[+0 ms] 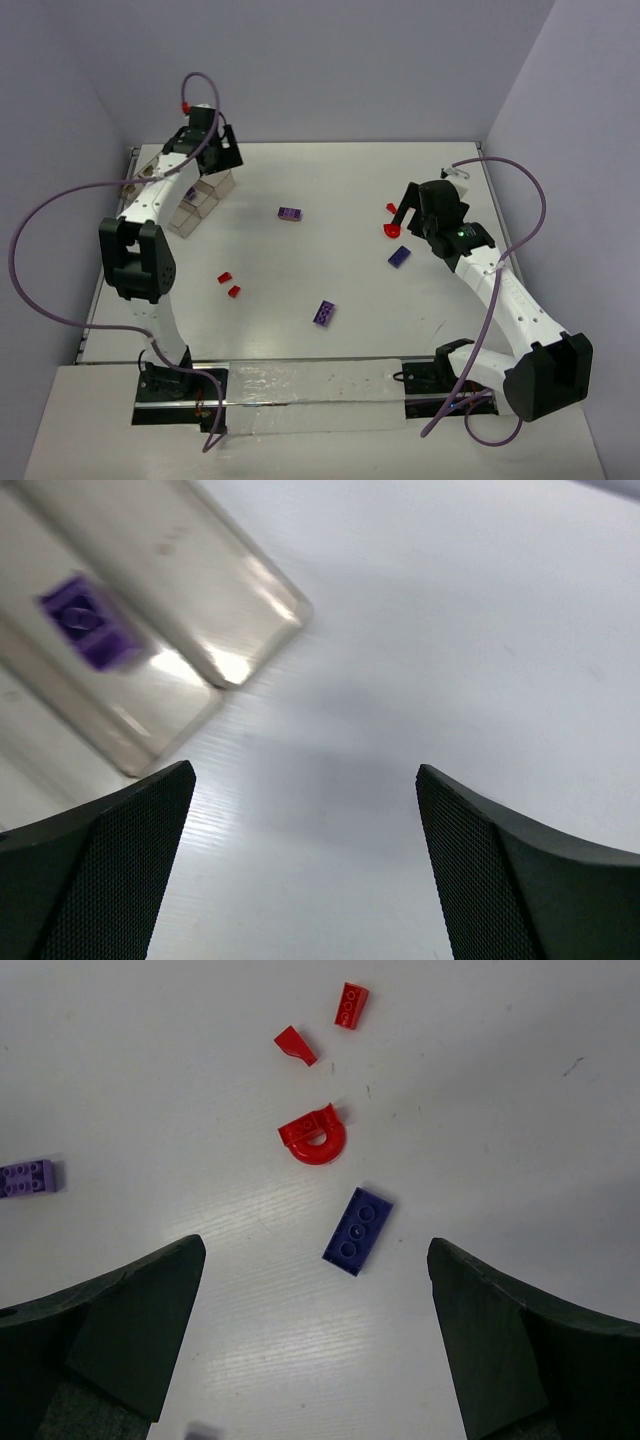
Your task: Sort the legos into containers by color
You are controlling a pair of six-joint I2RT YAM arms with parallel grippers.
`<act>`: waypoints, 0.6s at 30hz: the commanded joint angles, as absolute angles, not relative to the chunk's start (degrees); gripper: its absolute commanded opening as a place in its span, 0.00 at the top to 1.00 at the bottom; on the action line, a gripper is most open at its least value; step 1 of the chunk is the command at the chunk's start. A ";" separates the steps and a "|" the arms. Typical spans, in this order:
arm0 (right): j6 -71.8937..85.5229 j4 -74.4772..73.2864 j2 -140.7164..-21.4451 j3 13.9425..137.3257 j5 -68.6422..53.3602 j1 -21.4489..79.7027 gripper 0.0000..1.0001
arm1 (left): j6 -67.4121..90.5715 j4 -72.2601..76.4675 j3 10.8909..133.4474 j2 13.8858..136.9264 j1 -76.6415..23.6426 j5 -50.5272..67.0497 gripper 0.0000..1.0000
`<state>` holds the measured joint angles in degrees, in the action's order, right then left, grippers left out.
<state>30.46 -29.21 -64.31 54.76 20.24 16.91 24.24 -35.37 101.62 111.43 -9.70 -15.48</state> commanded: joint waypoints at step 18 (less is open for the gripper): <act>31.00 -28.67 -62.03 55.28 21.33 17.29 0.00 | 7.14 -29.55 94.19 114.55 -29.83 -3.84 0.01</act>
<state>30.50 -29.26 -63.70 54.76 20.18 16.91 11.30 -33.68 94.92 114.24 -27.74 -2.72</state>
